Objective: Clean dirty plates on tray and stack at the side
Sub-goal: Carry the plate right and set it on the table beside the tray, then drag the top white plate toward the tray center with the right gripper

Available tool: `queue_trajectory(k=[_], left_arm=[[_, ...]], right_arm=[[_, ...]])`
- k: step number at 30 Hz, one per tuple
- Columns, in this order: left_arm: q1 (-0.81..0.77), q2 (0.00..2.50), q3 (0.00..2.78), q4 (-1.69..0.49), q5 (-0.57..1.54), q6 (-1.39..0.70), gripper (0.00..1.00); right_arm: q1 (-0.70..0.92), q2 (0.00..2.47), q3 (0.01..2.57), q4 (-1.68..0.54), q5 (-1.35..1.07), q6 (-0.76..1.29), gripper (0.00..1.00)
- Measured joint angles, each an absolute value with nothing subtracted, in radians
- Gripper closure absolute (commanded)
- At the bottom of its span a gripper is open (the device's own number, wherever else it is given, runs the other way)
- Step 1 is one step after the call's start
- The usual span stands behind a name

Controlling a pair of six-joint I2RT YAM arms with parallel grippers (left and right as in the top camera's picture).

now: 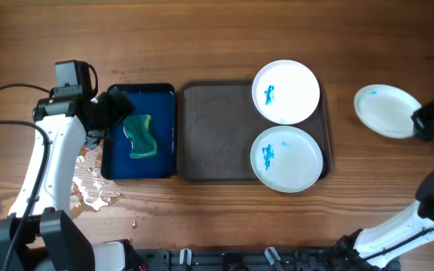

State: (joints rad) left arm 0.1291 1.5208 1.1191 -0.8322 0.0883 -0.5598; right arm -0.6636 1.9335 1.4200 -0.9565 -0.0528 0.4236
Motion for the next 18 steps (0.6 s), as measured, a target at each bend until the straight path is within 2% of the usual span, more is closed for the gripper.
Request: queue_trajectory(k=[1, 2, 4, 8, 12, 14, 18], left_arm=[[0.129, 1.521, 1.119, -0.834, 0.088, -0.56, 0.0], [0.129, 1.521, 1.119, -0.833, 0.088, -0.56, 0.0], [0.129, 1.521, 1.119, -0.833, 0.088, -0.56, 0.0], [0.129, 1.521, 1.119, -0.833, 0.088, -0.56, 0.0], [0.129, 1.521, 1.119, -0.833, 0.088, -0.558, 0.0], [0.129, 1.521, 1.119, -0.836, 0.088, -0.539, 0.0], [0.129, 1.521, 1.119, -0.856, 0.088, -0.524, 0.0]], right_arm=[[-0.679, 1.934, 1.402, -0.948, -0.053, 0.426, 0.68], [-0.702, 1.934, 1.387, -0.94, -0.059, 0.434, 0.43], [-0.709, 1.934, 1.387, -0.934, -0.071, 0.446, 0.29], [-0.701, 1.934, 1.388, -0.949, -0.161, 0.428, 0.41], [-0.635, 1.931, 1.468, -1.032, -0.264, 0.331, 0.4], [-0.523, 1.889, 1.505, -1.032, -0.288, 0.274, 0.35], [-0.248, 1.795, 1.521, -1.051, -0.3, 0.192, 0.35]])
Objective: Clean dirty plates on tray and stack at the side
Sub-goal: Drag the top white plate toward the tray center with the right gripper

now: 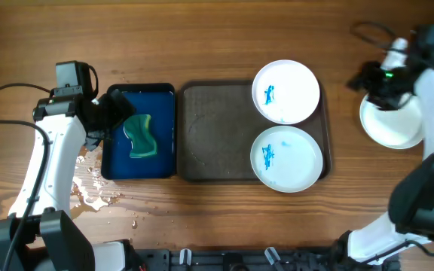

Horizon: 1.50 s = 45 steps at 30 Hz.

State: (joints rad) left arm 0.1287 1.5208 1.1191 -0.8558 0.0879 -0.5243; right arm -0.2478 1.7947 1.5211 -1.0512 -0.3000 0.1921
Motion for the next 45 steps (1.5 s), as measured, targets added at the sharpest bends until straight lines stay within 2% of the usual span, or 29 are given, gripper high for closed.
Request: queue_trajectory(k=[1, 4, 9, 14, 19, 25, 26, 27, 35, 38, 41, 43, 45], left_arm=[[0.129, 1.521, 1.119, -0.861, 0.088, -0.521, 0.0], [0.129, 1.521, 1.119, -0.878, 0.088, -0.518, 0.0], [0.129, 1.521, 1.119, -0.883, 0.088, -0.517, 0.0], [0.129, 1.521, 1.119, -0.883, 0.088, -0.517, 0.0], [0.129, 1.521, 1.119, -0.883, 0.088, -0.517, 0.0], [0.129, 1.521, 1.119, -0.885, 0.088, -0.517, 0.0], [0.129, 1.521, 1.119, -0.887, 0.088, -0.517, 0.0], [0.129, 1.521, 1.119, -0.888, 0.088, -0.516, 0.0], [0.129, 1.521, 1.119, -0.895, 0.088, -0.498, 0.02], [0.129, 1.521, 1.119, -0.902, 0.088, -0.495, 0.07], [0.129, 1.521, 1.119, -0.918, 0.088, -0.479, 0.07], [0.129, 1.521, 1.116, -0.933, 0.088, -0.472, 0.1], [0.129, 1.521, 1.091, -0.934, 0.088, -0.465, 0.23]], right_arm=[[-0.16, 1.797, 1.521, -1.051, -0.287, 0.184, 0.35], [-0.062, 1.819, 1.521, -1.019, -0.241, 0.178, 0.36], [-0.051, 2.018, 1.521, -0.981, -0.216, 0.197, 0.38], [-0.051, 2.085, 1.521, -0.936, -0.23, 0.204, 0.41], [-0.05, 2.085, 1.521, -0.871, -0.245, 0.241, 0.64], [0.01, 2.085, 1.479, -0.788, -0.255, 0.258, 0.69], [0.026, 2.087, 1.472, -0.784, -0.255, 0.262, 0.77], [0.039, 2.087, 1.465, -0.777, -0.255, 0.269, 0.95], [0.063, 2.088, 1.457, -0.799, -0.289, 0.292, 0.95], [0.155, 2.088, 1.456, -0.814, -0.296, 0.283, 0.95], [0.246, 2.089, 1.455, -0.806, -0.299, 0.289, 0.95], [0.294, 2.089, 1.454, -0.805, -0.307, 0.304, 0.95], [0.296, 2.089, 1.453, -0.806, -0.315, 0.321, 0.95]])
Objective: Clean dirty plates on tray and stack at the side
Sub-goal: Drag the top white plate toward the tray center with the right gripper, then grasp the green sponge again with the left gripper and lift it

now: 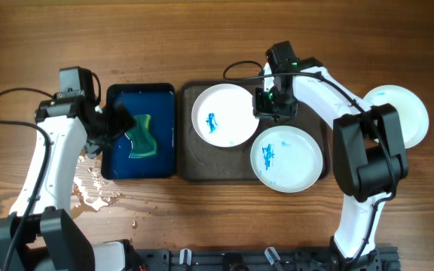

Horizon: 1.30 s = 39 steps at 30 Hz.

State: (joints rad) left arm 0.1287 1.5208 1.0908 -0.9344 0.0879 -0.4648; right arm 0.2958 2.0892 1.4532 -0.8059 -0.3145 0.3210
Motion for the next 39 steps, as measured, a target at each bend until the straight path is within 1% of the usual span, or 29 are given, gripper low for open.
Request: queue_trajectory(k=[1, 2, 6, 8, 9, 12, 13, 15, 16, 17, 18, 19, 20, 21, 23, 25, 27, 28, 30, 31, 33, 34, 35, 36, 38, 39], left_arm=[[0.126, 1.521, 1.073, -0.927, 0.087, -0.46, 0.29], [0.117, 1.521, 1.041, -0.908, 0.088, -0.452, 0.21], [0.048, 1.526, 0.955, -0.839, 0.088, -0.439, 0.2], [0.013, 1.541, 0.944, -0.805, 0.089, -0.439, 0.23], [0.001, 1.558, 0.944, -0.777, 0.089, -0.438, 0.27], [-0.007, 1.633, 0.943, -0.698, 0.095, -0.434, 0.41], [-0.007, 1.663, 0.943, -0.68, 0.096, -0.434, 0.49], [-0.007, 1.72, 0.941, -0.628, 0.096, -0.43, 0.73], [-0.007, 1.727, 0.941, -0.616, 0.096, -0.426, 0.72], [-0.007, 1.729, 0.941, -0.6, 0.098, -0.427, 0.54], [-0.009, 1.731, 0.941, -0.584, 0.1, -0.427, 0.3], [-0.009, 1.731, 0.941, -0.573, 0.1, -0.427, 0.2], [-0.009, 1.731, 0.941, -0.563, 0.099, -0.424, 0.12], [-0.009, 1.729, 0.942, -0.551, 0.103, -0.426, 0.13], [-0.009, 1.729, 0.949, -0.537, 0.103, -0.427, 0.17], [-0.009, 1.729, 0.949, -0.528, 0.103, -0.423, 0.29], [-0.009, 1.731, 0.956, -0.537, 0.103, -0.413, 0.48], [-0.009, 1.731, 0.966, -0.545, 0.102, -0.406, 0.64], [-0.009, 1.731, 0.982, -0.549, 0.101, -0.403, 0.84], [-0.009, 1.731, 0.984, -0.553, 0.102, -0.404, 0.96], [-0.009, 1.731, 0.985, -0.561, 0.102, -0.4, 0.95], [-0.009, 1.731, 0.985, -0.561, 0.103, -0.401, 0.85], [-0.009, 1.731, 0.985, -0.561, 0.103, -0.401, 0.83], [-0.009, 1.731, 0.985, -0.562, 0.103, -0.406, 0.85], [-0.009, 1.731, 0.986, -0.572, 0.106, -0.39, 0.96], [-0.008, 1.731, 0.987, -0.573, 0.123, -0.371, 0.96]], right_arm=[[0.294, 2.089, 1.453, -0.806, -0.315, 0.324, 0.95], [0.293, 2.089, 1.453, -0.806, -0.315, 0.326, 0.95], [0.293, 2.089, 1.453, -0.807, -0.315, 0.329, 0.95], [0.293, 2.089, 1.453, -0.811, -0.316, 0.329, 0.95], [0.293, 2.089, 1.453, -0.814, -0.318, 0.329, 0.96], [0.293, 2.089, 1.453, -0.824, -0.319, 0.329, 0.95], [0.293, 2.089, 1.453, -0.827, -0.319, 0.329, 0.95], [0.293, 2.089, 1.453, -0.833, -0.321, 0.328, 0.95], [0.293, 2.089, 1.452, -0.834, -0.321, 0.328, 0.95], [0.293, 2.089, 1.452, -0.836, -0.321, 0.328, 0.95], [0.293, 2.089, 1.452, -0.837, -0.321, 0.328, 0.95], [0.293, 2.089, 1.452, -0.837, -0.321, 0.328, 0.95], [0.293, 2.089, 1.452, -0.837, -0.321, 0.328, 0.95], [0.293, 2.089, 1.452, -0.837, -0.321, 0.328, 0.95], [0.293, 2.089, 1.452, -0.838, -0.321, 0.328, 0.95], [0.293, 2.089, 1.452, -0.842, -0.322, 0.328, 0.95], [0.293, 2.089, 1.452, -0.845, -0.321, 0.328, 0.95], [0.293, 2.089, 1.452, -0.845, -0.322, 0.328, 0.95], [0.293, 2.089, 1.452, -0.845, -0.321, 0.328, 0.95], [0.293, 2.089, 1.452, -0.845, -0.322, 0.328, 0.95], [0.293, 2.089, 1.452, -0.845, -0.322, 0.328, 0.95], [0.293, 2.089, 1.452, -0.845, -0.321, 0.328, 0.95], [0.293, 2.089, 1.452, -0.845, -0.322, 0.328, 0.95], [0.293, 2.089, 1.452, -0.845, -0.322, 0.328, 0.95], [0.293, 2.089, 1.452, -0.845, -0.321, 0.328, 0.95], [0.293, 2.089, 1.452, -0.845, -0.322, 0.328, 0.95]])
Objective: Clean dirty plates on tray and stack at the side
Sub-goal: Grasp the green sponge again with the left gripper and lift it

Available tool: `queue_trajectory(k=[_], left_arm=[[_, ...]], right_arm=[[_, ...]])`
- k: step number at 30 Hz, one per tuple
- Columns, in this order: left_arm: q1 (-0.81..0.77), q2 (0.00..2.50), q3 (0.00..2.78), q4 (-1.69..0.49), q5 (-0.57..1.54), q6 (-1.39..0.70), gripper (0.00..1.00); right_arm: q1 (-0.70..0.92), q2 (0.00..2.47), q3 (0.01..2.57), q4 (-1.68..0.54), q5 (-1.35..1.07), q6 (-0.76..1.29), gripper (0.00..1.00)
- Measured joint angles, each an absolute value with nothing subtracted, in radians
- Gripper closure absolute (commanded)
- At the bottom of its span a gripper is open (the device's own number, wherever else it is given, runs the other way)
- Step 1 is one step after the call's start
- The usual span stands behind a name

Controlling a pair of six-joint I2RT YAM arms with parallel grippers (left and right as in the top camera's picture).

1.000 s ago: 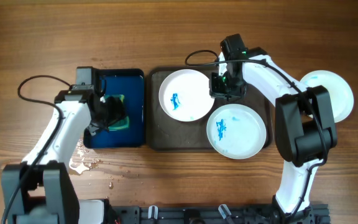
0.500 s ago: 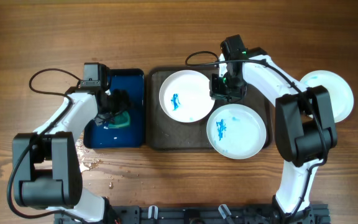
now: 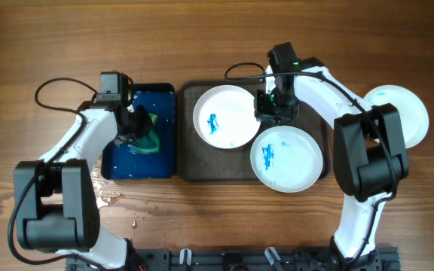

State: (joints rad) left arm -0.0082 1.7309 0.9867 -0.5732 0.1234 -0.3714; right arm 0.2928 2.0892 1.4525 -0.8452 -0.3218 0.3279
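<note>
The brown tray (image 3: 202, 162) holds two white plates smeared with blue. The upper plate (image 3: 223, 115) lies at the tray's middle, and my right gripper (image 3: 267, 105) is shut on its right rim. The lower plate (image 3: 286, 158) lies at the tray's right front. A clean white plate (image 3: 399, 114) rests on the table at the right. My left gripper (image 3: 137, 125) is down in the blue water basin (image 3: 164, 158), on the upper left part of the green sponge (image 3: 152, 140). Its fingers are hidden under the wrist.
Spilled water (image 3: 89, 188) spots the wood left of and in front of the basin. The right arm's cable (image 3: 243, 69) loops above the tray. The arm bases stand at the front edge.
My left gripper has moved from the basin's left edge down onto the sponge. The right gripper and its plate are almost where they were.
At first my right gripper held a clean plate at the far right while two dirty plates lay on the tray's right side. It then set that plate on the table. Later it gripped the upper dirty plate at the tray's middle. Now my left gripper is on the sponge.
</note>
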Motion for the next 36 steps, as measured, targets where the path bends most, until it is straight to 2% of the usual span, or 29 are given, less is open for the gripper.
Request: queue_trajectory(k=[8, 11, 14, 18, 22, 26, 32, 36], left_arm=[[-0.009, 1.652, 0.987, -0.592, 0.183, -0.33, 0.96], [-0.009, 1.438, 0.987, -0.638, 0.094, -0.338, 0.96], [-0.009, 1.324, 0.988, -0.708, -0.08, -0.36, 0.96], [-0.05, 1.319, 0.988, -0.676, -0.279, -0.388, 0.96], [-0.193, 1.319, 0.988, -0.54, -0.463, -0.348, 0.96], [-0.3, 1.319, 0.988, -0.526, -0.654, -0.311, 0.96], [-0.313, 1.319, 0.988, -0.527, -0.744, -0.3, 0.96], [-0.313, 1.319, 0.988, -0.574, -0.693, -0.296, 0.96]], right_arm=[[0.293, 2.089, 1.452, -0.868, -0.322, 0.315, 0.95], [0.293, 2.089, 1.452, -0.871, -0.321, 0.309, 0.95], [0.293, 2.089, 1.452, -0.871, -0.322, 0.309, 0.95], [0.293, 2.089, 1.452, -0.871, -0.322, 0.309, 0.96], [0.293, 2.089, 1.452, -0.871, -0.322, 0.309, 0.95], [0.293, 2.089, 1.452, -0.871, -0.322, 0.309, 0.95], [0.293, 2.089, 1.452, -0.873, -0.322, 0.309, 0.95], [0.293, 2.089, 1.452, -0.875, -0.322, 0.309, 0.95]])
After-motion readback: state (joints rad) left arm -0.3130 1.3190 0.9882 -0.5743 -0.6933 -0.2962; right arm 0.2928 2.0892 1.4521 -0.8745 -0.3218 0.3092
